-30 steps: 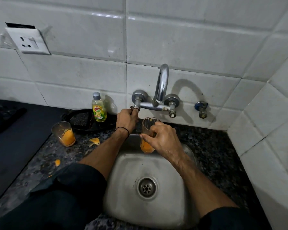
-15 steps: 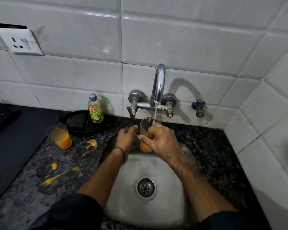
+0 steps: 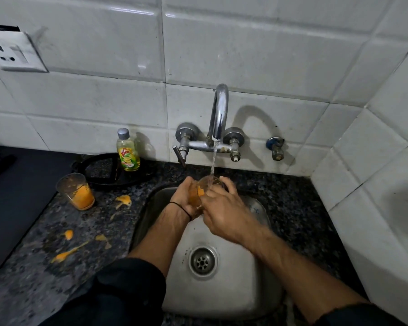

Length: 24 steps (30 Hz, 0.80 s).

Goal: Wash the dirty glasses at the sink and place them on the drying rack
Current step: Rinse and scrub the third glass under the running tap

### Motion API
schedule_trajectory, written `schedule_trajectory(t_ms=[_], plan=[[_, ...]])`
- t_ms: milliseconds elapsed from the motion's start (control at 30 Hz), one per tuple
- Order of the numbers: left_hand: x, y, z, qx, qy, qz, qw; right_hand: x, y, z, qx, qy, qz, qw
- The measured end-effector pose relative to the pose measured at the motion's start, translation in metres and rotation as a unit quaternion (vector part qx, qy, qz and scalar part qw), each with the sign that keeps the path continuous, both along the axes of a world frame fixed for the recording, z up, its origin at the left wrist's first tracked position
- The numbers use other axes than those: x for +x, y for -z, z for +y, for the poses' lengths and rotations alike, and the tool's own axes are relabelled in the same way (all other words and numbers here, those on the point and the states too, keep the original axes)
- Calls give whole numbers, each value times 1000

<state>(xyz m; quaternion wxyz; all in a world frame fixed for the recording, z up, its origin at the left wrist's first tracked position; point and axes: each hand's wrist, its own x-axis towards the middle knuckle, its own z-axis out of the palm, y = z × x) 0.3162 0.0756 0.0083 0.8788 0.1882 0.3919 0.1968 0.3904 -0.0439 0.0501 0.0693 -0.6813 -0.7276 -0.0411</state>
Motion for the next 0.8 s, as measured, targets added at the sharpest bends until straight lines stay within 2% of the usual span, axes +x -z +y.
schedule_trajectory(t_ms=[33,100,167,267,333,367,400,433,467,500,533,567,600,633,667,700,733,767,800], plan=[[2,1,1,-10,-2,-7,1000,6,-2,5,-78,3,27,997],[5,3,2,-32,-4,4,999,17,-2,16,-162,-26,1,986],[5,3,0,-49,-5,18,999,21,2,25,-179,-48,-59,981],[6,8,0,-20,-6,42,999,16,6,27,-173,-47,-155,971],[7,11,4,7,-8,56,998,7,9,27,-210,-19,-160,964],[8,13,6,16,-13,69,997,2,10,30,-243,14,-103,964],[8,15,6,20,-12,76,997,-1,10,34,-280,58,8,958],[7,20,6,23,-5,81,996,-5,10,39,-310,115,165,929],[5,25,4,21,0,86,996,-9,9,42,-315,173,325,875],[3,29,3,19,-2,85,996,-12,11,46,-293,227,450,813],[1,30,0,15,-6,78,997,-14,12,47,-267,255,511,776],[-1,33,0,12,-4,81,997,-17,13,44,-253,251,520,776],[-3,33,-1,8,-2,90,996,-19,14,39,-256,214,490,805],[-4,33,0,8,4,99,995,-18,17,33,-277,158,415,852],[-4,30,-1,7,8,100,995,-14,18,25,-302,102,269,909],[-4,29,0,7,10,102,995,-7,22,21,-292,52,70,952],[-3,27,1,5,7,109,994,0,28,16,-240,1,-111,964],[-2,27,3,11,6,121,993,6,33,14,-180,-44,-241,953],[1,26,6,25,9,129,991,13,41,13,-148,-63,-304,939]])
